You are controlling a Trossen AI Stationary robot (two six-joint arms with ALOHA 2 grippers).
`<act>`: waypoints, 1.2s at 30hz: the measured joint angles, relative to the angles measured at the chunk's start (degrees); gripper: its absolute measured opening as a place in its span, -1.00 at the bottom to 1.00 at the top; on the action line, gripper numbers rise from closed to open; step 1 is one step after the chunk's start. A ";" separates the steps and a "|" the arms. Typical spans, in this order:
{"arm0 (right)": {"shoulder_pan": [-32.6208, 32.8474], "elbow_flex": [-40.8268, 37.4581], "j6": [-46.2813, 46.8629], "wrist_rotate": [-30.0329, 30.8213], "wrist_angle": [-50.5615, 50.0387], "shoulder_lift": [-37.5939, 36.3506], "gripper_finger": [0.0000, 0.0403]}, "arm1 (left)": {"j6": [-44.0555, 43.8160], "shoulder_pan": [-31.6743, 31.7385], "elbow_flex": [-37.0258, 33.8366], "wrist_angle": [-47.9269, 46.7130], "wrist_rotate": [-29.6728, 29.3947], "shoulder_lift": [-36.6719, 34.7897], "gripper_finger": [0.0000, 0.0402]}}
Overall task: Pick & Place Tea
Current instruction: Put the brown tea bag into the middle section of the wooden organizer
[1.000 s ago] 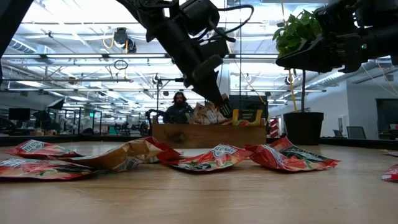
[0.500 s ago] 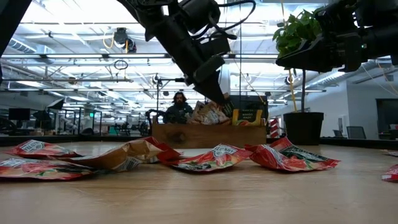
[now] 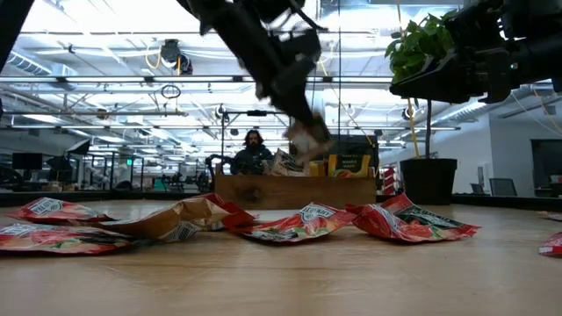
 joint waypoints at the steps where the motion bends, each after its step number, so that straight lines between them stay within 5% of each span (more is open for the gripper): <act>1: 0.00 0.01 0.01 -0.01 -0.09 0.01 -0.39 | 0.02 -0.45 0.00 0.70 -1.20 -0.92 -1.00; 7: 0.00 0.02 0.39 0.01 -0.93 0.06 -0.39 | 3.16 -3.40 -12.39 18.01 -3.53 -8.49 -1.00; 12: -0.02 0.08 0.85 0.00 -0.48 0.11 -0.39 | 2.51 -3.10 -31.36 51.22 -2.44 -10.72 -1.00; 16: -0.02 0.09 0.85 -0.04 0.84 -0.01 -0.39 | 2.47 -3.06 -38.50 69.82 -1.34 -7.57 -1.00; 25: -0.02 0.02 0.83 -0.15 1.08 -0.09 -0.39 | 0.00 -1.61 -35.69 71.16 -2.55 2.12 -1.00; 36: -0.02 0.02 0.82 -0.15 0.65 -0.09 -0.39 | 3.92 -2.38 -36.06 70.38 -8.66 2.15 -1.00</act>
